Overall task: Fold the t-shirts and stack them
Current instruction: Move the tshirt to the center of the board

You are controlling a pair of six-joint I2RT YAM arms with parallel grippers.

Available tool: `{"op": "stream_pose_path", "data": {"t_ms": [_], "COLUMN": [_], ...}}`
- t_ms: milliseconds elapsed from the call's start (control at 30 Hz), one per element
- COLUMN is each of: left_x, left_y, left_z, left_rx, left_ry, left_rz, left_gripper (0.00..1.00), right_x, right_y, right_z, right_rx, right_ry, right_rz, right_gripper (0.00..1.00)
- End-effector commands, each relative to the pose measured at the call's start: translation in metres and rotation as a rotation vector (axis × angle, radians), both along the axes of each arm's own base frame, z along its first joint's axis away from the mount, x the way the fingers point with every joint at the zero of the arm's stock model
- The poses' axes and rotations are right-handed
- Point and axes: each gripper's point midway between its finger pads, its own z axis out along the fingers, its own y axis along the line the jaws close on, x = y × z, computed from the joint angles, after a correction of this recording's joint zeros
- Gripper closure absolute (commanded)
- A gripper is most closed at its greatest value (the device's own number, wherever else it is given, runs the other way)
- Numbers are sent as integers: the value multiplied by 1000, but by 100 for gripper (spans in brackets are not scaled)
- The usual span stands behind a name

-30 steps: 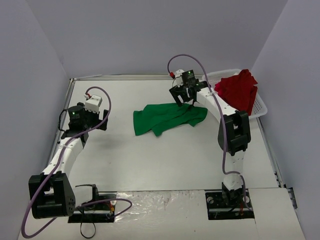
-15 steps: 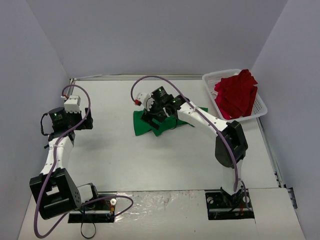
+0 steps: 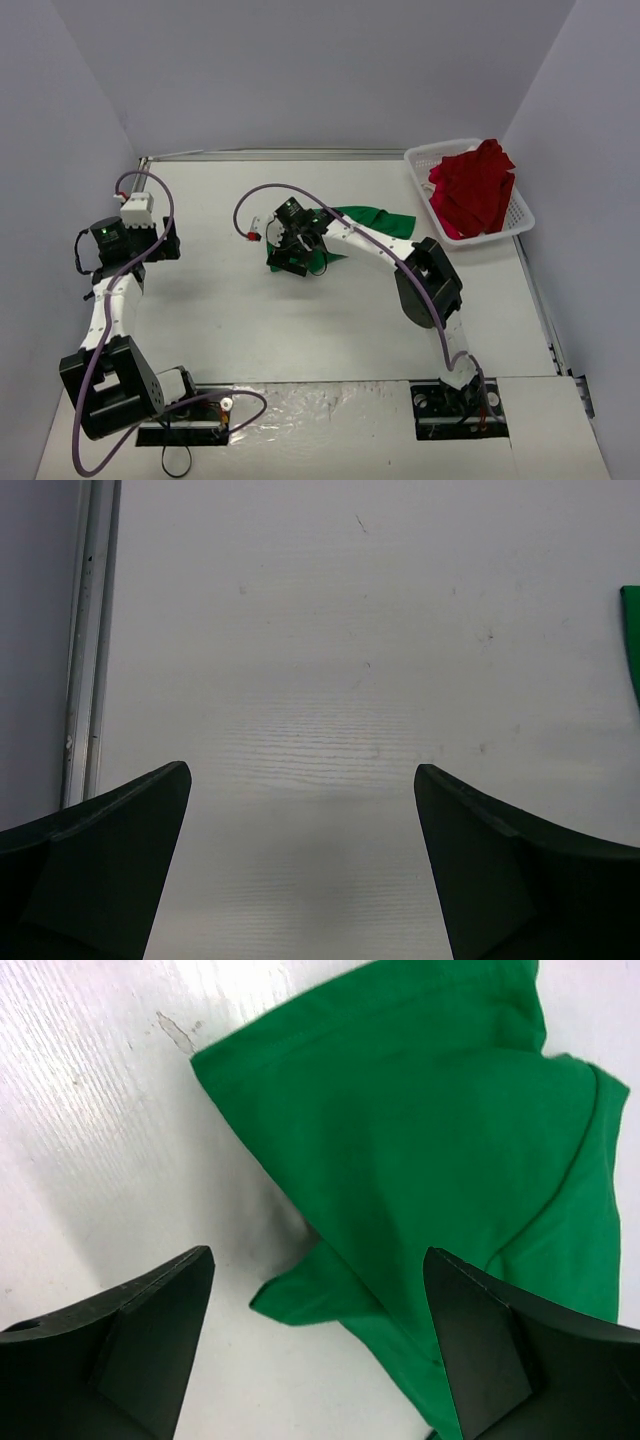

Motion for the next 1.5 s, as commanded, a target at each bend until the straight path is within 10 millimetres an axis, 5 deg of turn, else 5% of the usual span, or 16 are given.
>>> {"op": "stream_pose_path", "data": {"t_ms": [0,133,333,633,833,1033,1300,1367,1467], "left_x": [3,3,3,3,3,2,2,2,2], "left_y": [1,1,0,-2,-5,-9,-11,-11,-11], "left_z": [14,13,11,10,8,9,11,11,11], "left_rx": [-7,-9,-12,-17,-26,-37,-39,-39,-38], "left_ry": [-33,-33,-33,-32,-33,-36,-42,-42,-44], "left_rz": [-4,-6,-12,-24,-42,-58,-66,-68,-71], "left_gripper": [6,6,6,6,6,6,6,6,6], "right_x": [7,2,4,18,26,28,21,20,16], "right_y": [16,32,38,41,37,37,39,37,40], "right_z": [11,8,-21,-37,-42,-30,-6,-11,-17], "right_rx": [-1,1,-27,-25,-27,-16,12,2,11], "right_ry": [-60,-68,-30,-11,-9,-30,-51,-42,-10], "right_rz": [26,54,58,31,-6,-17,-15,-20,-15], "right_gripper": [19,20,22,29,77,100,100,81,69]}}
